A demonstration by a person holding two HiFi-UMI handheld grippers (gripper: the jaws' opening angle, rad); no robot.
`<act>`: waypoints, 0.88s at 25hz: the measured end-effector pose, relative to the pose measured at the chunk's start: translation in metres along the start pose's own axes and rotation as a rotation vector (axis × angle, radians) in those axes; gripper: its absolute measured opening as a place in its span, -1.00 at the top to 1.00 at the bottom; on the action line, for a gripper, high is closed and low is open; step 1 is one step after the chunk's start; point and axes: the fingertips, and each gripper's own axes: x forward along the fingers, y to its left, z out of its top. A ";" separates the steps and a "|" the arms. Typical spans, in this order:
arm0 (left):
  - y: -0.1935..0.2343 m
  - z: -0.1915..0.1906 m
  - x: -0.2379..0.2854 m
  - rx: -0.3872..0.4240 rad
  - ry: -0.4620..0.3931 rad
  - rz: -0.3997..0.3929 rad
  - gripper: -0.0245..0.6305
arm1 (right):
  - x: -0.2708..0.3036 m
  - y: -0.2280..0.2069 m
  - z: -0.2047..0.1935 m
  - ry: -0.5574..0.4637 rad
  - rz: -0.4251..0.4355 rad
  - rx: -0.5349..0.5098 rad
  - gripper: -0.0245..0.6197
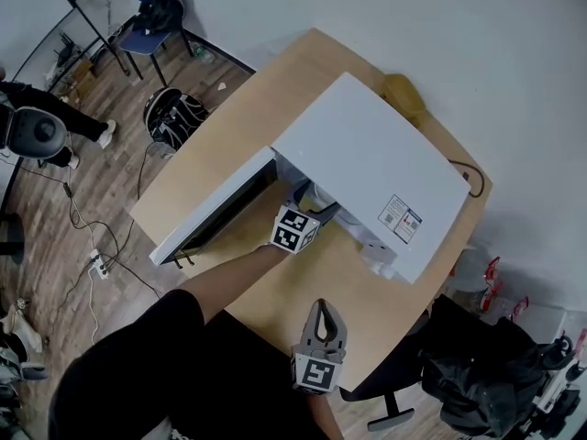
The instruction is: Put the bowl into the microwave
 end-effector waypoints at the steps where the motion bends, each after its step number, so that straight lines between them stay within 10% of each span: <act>1: -0.002 -0.003 0.000 0.014 0.008 -0.004 -0.23 | 0.000 0.004 -0.001 -0.013 0.010 -0.011 0.74; 22: -0.012 0.001 0.051 0.139 0.094 -0.023 -0.23 | -0.006 -0.009 -0.012 0.044 -0.040 0.020 0.74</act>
